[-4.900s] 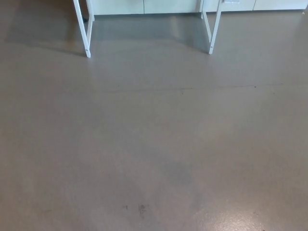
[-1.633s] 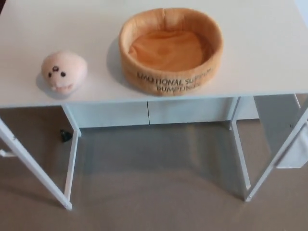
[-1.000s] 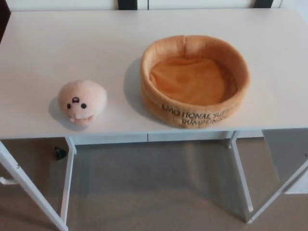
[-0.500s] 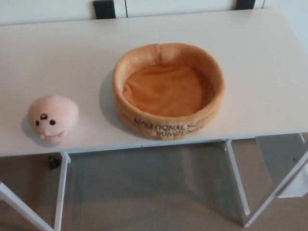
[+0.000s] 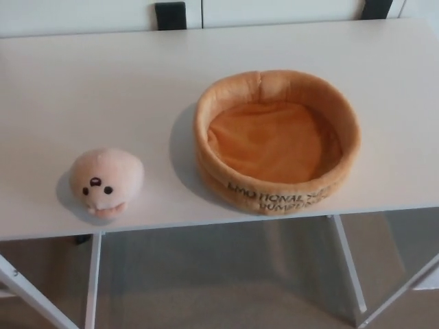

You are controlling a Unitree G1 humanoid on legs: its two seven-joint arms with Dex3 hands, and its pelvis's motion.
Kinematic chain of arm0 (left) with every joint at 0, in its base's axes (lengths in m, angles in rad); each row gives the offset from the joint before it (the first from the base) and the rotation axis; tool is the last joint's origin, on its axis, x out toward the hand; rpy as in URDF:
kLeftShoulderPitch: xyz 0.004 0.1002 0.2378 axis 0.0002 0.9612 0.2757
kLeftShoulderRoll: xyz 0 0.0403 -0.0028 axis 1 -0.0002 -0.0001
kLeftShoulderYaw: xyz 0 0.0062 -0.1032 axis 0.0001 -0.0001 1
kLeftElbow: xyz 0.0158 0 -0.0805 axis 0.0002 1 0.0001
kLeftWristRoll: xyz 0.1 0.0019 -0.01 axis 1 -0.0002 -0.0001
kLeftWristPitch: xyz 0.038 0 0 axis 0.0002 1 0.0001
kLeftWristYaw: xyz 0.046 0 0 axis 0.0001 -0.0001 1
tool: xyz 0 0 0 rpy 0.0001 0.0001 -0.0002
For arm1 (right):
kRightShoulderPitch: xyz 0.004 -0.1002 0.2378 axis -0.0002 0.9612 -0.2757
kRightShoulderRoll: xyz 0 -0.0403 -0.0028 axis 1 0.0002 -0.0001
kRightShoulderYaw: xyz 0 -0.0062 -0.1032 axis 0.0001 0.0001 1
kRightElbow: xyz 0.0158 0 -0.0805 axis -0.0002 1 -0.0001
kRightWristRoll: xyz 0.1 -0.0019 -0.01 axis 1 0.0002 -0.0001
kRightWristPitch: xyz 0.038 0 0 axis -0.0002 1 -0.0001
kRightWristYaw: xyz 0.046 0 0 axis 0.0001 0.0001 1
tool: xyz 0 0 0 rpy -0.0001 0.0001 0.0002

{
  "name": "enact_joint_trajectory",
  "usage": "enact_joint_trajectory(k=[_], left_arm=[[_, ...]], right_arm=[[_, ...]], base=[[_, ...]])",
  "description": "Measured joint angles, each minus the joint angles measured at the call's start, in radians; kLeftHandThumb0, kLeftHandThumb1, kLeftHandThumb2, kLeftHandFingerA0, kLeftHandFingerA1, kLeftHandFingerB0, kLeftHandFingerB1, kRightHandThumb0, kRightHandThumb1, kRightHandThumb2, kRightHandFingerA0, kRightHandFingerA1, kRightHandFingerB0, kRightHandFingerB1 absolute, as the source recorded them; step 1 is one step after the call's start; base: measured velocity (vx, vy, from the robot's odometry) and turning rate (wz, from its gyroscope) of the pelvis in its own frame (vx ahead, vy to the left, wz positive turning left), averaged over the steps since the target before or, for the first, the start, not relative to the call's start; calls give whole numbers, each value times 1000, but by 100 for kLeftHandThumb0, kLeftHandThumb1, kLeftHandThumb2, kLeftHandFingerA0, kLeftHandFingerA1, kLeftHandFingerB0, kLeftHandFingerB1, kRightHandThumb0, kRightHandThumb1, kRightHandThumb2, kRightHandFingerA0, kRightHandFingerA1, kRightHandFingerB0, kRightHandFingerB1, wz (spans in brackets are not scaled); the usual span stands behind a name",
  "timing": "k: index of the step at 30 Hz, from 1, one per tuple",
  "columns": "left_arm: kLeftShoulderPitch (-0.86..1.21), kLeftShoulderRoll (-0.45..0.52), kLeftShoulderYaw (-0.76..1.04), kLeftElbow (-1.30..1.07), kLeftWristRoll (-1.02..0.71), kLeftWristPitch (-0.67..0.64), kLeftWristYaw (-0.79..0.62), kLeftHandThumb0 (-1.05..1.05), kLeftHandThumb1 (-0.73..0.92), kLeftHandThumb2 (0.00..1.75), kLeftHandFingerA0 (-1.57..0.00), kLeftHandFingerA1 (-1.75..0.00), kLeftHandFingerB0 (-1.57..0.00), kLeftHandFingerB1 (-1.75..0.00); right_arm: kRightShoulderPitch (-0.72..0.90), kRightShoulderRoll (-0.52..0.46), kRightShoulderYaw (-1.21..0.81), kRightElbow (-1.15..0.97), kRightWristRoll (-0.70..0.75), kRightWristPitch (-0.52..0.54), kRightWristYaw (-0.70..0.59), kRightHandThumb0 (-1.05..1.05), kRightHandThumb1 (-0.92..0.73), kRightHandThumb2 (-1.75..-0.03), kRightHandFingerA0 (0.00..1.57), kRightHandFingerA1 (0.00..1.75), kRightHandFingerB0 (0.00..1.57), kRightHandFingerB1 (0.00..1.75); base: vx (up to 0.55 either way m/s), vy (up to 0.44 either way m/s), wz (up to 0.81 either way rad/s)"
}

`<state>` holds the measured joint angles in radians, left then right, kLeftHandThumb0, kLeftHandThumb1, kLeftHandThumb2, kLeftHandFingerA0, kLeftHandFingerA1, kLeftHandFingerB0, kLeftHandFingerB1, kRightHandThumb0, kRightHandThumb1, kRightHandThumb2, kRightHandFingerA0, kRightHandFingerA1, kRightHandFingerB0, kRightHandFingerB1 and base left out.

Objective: The robot walks towards a table in front, picks a dumpling toy with left hand and puts it in an orange round plate

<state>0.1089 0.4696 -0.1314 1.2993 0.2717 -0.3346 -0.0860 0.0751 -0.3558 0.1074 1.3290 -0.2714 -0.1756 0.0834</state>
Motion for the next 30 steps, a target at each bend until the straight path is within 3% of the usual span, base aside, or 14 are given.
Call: enact_joint_trajectory(k=[2,3,6,8,9,11,13,14,16,17,20,21,26,30], left_arm=[[-4,0,-2,1,0,0,0,-42,64,58,-56,-48,-31,-34],[-6,0,-3,2,0,0,-1,-49,51,79,-49,-57,-25,-45],[-6,-1,-6,5,0,0,-1,-49,50,79,-51,-60,-27,-46],[-5,-1,-6,7,0,1,-1,-48,50,79,-53,-61,-27,-46],[-5,-1,-6,6,0,1,-2,-40,63,58,-58,-53,-32,-35],[-7,-1,-6,5,0,1,-4,-40,63,58,-58,-53,-32,-35],[-10,0,-6,4,0,1,-5,-48,51,79,-51,-60,-26,-46],[-10,0,-6,3,0,1,-5,-45,51,80,-49,-61,-26,-47],[-11,0,-6,2,0,1,-5,-47,50,79,-49,-61,-25,-46],[-11,0,-7,-1,0,1,-5,-42,62,58,-52,-51,-31,-34],[-11,1,-11,-9,1,-1,-5,-42,62,58,-52,-51,-31,-34],[-11,2,-12,-11,1,-2,-5,-42,61,59,-38,-39,-27,-31],[49,35,61,-141,-37,-56,-42,-42,55,58,-26,-41,-27,-30],[141,39,142,-310,-86,-95,-65,-44,49,66,-18,-41,-20,-35]], right_arm=[[-1,0,-1,-1,0,-2,0,-36,-67,-59,62,46,45,38],[0,0,-2,-1,0,-3,0,-43,-57,-80,54,56,40,49],[1,0,-4,-1,0,-4,0,-44,-57,-81,55,56,39,48],[6,0,-3,2,0,-4,0,-44,-57,-81,55,56,39,48],[6,0,-3,2,0,-4,0,-43,-57,-81,54,56,39,48],[5,0,-3,2,0,-4,0,-43,-57,-81,54,56,39,48],[4,0,-5,2,0,-4,0,-37,-66,-59,62,46,45,37],[3,0,-5,2,1,-4,0,-44,-57,-81,54,56,39,48],[3,0,-7,2,1,-4,0,-44,-57,-80,54,55,40,48],[3,0,-7,2,0,-4,0,-37,-66,-59,60,44,45,37],[1,0,-7,4,0,-4,0,-37,-66,-59,60,44,45,37],[1,0,-7,4,0,-4,0,-38,-65,-59,63,47,46,38],[0,1,-7,2,0,-4,0,-44,-57,-81,55,56,40,48],[-3,2,-6,2,0,-4,0,-36,-69,-60,59,44,44,37]], base=[[21,-32,4],[0,0,0],[0,0,0],[0,0,0],[0,0,0],[0,0,0],[0,0,0],[0,0,0],[0,0,0],[0,0,0],[0,0,0],[0,0,0],[0,0,0],[0,0,0]])
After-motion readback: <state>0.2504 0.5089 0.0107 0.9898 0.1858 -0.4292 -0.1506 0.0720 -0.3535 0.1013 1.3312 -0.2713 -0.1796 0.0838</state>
